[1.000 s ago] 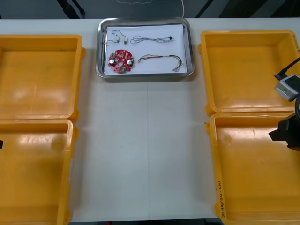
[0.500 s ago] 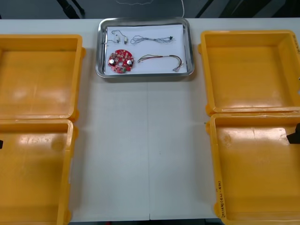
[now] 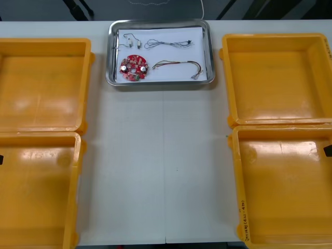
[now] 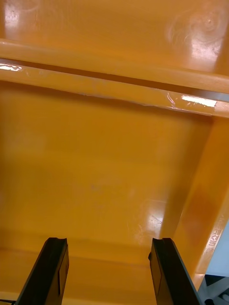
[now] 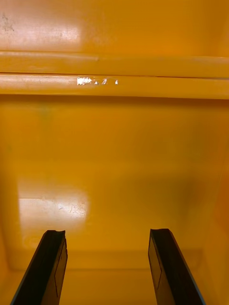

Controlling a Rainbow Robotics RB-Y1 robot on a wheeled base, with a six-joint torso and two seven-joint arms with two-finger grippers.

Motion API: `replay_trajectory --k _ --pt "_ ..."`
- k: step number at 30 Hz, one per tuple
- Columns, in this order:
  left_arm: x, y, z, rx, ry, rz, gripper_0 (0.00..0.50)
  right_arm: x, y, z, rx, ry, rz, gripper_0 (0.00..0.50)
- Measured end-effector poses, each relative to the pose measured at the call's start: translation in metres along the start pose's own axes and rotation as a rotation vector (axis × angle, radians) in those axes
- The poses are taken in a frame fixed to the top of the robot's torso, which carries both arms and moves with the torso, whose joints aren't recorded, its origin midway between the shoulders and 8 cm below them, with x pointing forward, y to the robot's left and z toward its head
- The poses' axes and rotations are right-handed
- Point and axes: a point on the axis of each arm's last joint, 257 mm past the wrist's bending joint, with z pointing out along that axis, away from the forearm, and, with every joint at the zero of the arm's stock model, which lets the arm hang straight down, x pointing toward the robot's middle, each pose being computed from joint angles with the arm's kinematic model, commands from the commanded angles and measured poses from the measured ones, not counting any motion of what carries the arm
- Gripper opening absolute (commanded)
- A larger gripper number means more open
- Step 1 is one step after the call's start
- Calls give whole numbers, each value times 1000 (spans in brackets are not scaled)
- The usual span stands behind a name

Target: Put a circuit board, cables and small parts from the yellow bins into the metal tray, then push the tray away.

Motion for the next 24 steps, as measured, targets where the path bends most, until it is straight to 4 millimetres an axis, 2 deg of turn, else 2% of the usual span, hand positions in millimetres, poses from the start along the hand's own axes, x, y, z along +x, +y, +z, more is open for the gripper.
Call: replay_trajectory --k 24 --pt "0 0 0 0 0 0 500 -1 -3 0 1 -11 61 496"
